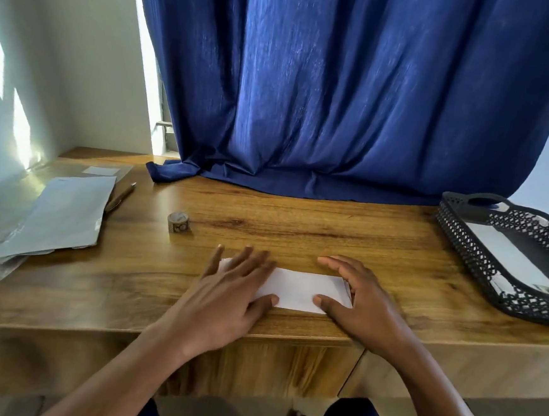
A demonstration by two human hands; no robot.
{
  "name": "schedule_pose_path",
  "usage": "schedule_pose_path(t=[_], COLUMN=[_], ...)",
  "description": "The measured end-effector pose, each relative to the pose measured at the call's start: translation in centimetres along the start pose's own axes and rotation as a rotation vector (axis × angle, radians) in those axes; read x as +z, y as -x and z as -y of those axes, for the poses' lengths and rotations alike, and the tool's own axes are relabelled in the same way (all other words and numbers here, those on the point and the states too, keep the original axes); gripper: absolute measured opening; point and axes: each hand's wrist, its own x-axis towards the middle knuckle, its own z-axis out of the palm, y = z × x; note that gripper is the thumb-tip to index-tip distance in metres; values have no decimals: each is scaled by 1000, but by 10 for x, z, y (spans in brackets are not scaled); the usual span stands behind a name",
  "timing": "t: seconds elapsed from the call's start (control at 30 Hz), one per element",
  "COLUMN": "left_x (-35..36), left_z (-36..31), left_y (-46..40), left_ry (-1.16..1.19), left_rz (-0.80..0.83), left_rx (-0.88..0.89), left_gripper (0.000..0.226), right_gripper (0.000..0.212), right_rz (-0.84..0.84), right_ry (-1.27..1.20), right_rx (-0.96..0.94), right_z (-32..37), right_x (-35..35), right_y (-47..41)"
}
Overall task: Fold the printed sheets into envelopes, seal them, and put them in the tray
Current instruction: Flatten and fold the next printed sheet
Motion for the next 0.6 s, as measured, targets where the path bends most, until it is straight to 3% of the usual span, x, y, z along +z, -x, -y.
schedule_pose_path(t=[0.1, 0.27, 0.43, 0.6], left_x=[-1, -2, 0, 0], left_z=[-1, 0, 3, 1], left_y=[-5, -5, -3, -5], left_ry=[-13, -52, -55, -76], left_rz=[172, 203, 197, 219], left_rx=[-16, -4, 24, -20], left_gripper=[73, 72, 64, 67], right_gripper=[61, 60, 76, 100], right_rz=[20, -65, 189, 241], right_ry=[58, 357, 336, 356], right_rx=[4, -130, -185, -124], right_z=[3, 32, 62, 55], right_x=[-1, 14, 49, 43], right_y=[1, 4, 7, 9])
